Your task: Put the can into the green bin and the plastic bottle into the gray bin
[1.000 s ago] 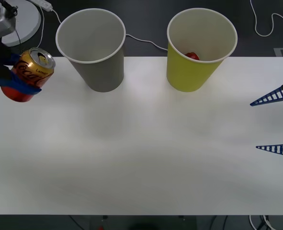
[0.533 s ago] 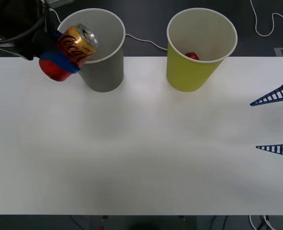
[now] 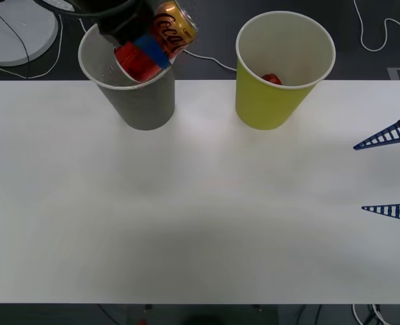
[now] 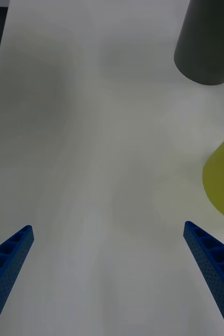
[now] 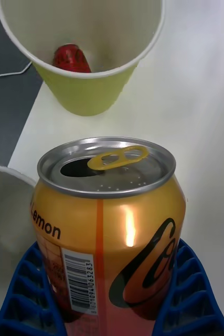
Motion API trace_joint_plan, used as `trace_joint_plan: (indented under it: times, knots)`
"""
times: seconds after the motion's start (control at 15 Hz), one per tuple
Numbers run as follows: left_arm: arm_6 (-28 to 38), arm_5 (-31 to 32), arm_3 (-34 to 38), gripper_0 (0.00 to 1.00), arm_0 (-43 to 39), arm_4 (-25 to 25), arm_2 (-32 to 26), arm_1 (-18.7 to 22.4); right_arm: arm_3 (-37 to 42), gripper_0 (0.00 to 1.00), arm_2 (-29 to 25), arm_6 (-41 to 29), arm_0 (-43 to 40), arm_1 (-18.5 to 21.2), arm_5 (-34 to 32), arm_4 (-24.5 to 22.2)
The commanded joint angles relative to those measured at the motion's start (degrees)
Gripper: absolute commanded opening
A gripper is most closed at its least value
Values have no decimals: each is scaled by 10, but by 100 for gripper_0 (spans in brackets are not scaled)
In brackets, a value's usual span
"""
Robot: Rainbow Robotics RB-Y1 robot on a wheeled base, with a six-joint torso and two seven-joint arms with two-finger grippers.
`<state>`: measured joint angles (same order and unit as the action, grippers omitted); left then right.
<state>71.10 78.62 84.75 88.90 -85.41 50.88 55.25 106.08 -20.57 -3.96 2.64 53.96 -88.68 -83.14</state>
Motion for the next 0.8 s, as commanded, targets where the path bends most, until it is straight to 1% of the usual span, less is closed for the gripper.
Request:
trace_joint_plan:
  times: [0.07, 0.2, 0.27, 0.6, 0.8]
  knots:
    - [22, -29, -70, 1, 65, 0, 55, -53, 0, 100, 0, 0, 0, 0, 0, 0]
    - [26, -55, -109, 1, 101, 2, 91, -88, 0, 100, 0, 0, 0, 0, 0, 0]
    - [25, -69, -136, 1, 111, 2, 95, -108, 0, 100, 0, 0, 0, 0, 0, 0]
    - [25, -120, -303, 1, 133, -12, 95, -226, 0, 100, 0, 0, 0, 0, 0, 0]
    - [25, -120, -410, 1, 178, -21, 99, -303, 0, 100, 0, 0, 0, 0, 0, 0]
